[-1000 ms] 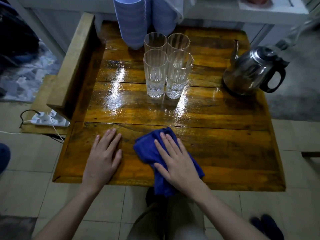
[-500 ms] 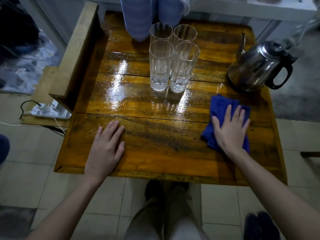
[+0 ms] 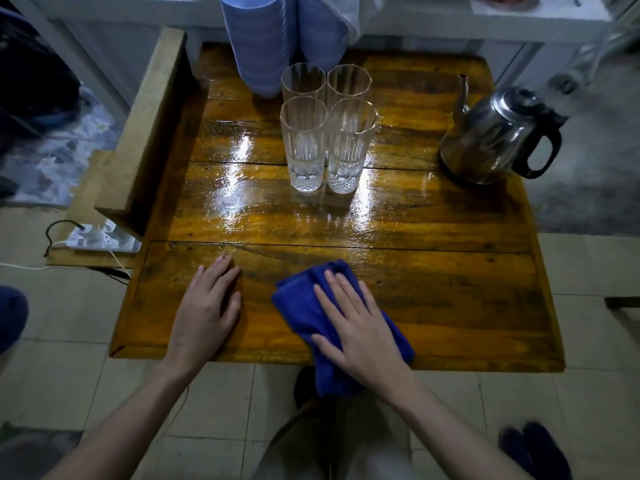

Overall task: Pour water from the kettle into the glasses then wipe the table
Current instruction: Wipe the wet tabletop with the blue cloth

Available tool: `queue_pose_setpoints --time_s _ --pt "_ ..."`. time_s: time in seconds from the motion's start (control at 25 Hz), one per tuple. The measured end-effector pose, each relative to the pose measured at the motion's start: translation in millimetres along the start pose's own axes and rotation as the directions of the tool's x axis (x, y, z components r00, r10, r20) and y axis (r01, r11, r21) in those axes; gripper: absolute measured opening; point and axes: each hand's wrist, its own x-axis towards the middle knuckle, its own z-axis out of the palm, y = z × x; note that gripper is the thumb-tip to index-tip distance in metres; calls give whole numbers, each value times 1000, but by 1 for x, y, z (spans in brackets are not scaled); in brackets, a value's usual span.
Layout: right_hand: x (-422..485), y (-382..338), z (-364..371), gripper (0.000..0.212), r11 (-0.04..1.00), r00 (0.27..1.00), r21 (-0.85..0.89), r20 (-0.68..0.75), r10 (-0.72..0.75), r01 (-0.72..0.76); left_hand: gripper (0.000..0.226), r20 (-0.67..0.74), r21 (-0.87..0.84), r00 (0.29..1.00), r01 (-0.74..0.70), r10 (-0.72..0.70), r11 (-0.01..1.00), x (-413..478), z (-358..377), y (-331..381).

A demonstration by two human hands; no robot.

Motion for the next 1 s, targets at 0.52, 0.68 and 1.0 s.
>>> queue_pose_setpoints --time_s 0.52,0.68,1.0 --pt "47 144 -39 81 798 789 47 -124 601 -601 53 120 97 990 -90 78 991 28 28 47" --pt "70 81 -30 78 918 912 50 -108 396 -393 53 125 91 990 -79 67 993 29 29 47" --pt "8 34 -7 72 986 983 53 -82 162 -158 55 140 88 988 -78 66 993 30 29 48"
